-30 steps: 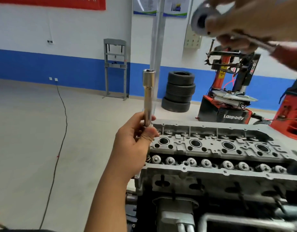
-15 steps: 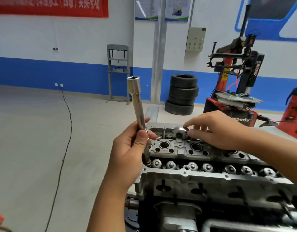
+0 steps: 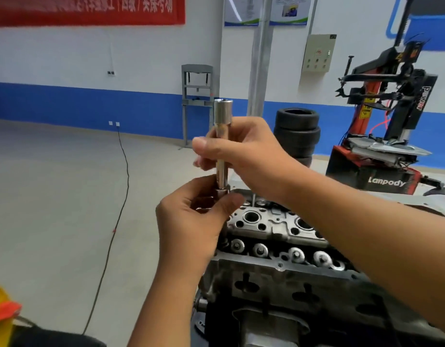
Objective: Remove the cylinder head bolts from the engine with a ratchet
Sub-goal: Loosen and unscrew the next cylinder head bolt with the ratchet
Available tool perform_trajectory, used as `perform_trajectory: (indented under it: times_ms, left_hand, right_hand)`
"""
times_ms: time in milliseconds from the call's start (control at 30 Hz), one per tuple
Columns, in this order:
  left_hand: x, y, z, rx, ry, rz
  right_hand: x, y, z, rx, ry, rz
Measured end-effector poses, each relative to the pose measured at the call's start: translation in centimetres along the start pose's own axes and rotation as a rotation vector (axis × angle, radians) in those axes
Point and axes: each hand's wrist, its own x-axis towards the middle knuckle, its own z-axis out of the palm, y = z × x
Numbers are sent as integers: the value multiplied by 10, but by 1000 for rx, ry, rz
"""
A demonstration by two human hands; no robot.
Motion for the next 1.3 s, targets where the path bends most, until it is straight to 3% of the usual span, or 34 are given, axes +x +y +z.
perform_trajectory:
  times_ms: [100,300,467,600,700,767,833,967,1133,1300]
  left_hand:
    - [-1,-5,2,56,-60,-10]
    - [-3,-5,-1,-29,-223,-56]
    - [-3,-6,-2,19,-49,28]
    - [-6,-8,0,-23,113,-27]
    - [3,-10,-7,-20,-80,-72]
    - [3,-11,-13,-182,-268,-175]
    - [2,-12,-17,-262,-314,-191]
    - [0,-15,-15,-125,-147,-63]
    - [-3,-9,-5,-19,-26,-49]
    - [-5,-4,-2,57,-49,-79]
  right_hand:
    - [-1,20,10,261,-37,108]
    - [-3,37,4,472,-154,176]
    - [-3,34,1,545,-214,211]
    - [-4,34,7,535,-314,279]
    - [-2,34,6,478,-351,257]
    - [-2,34,1,502,-335,290]
    - [-1,36,-3,496,-333,304]
    - [0,46,-2,460,-322,292]
    - [2,42,-3,535,-240,216]
    - [1,40,3,504,-194,176]
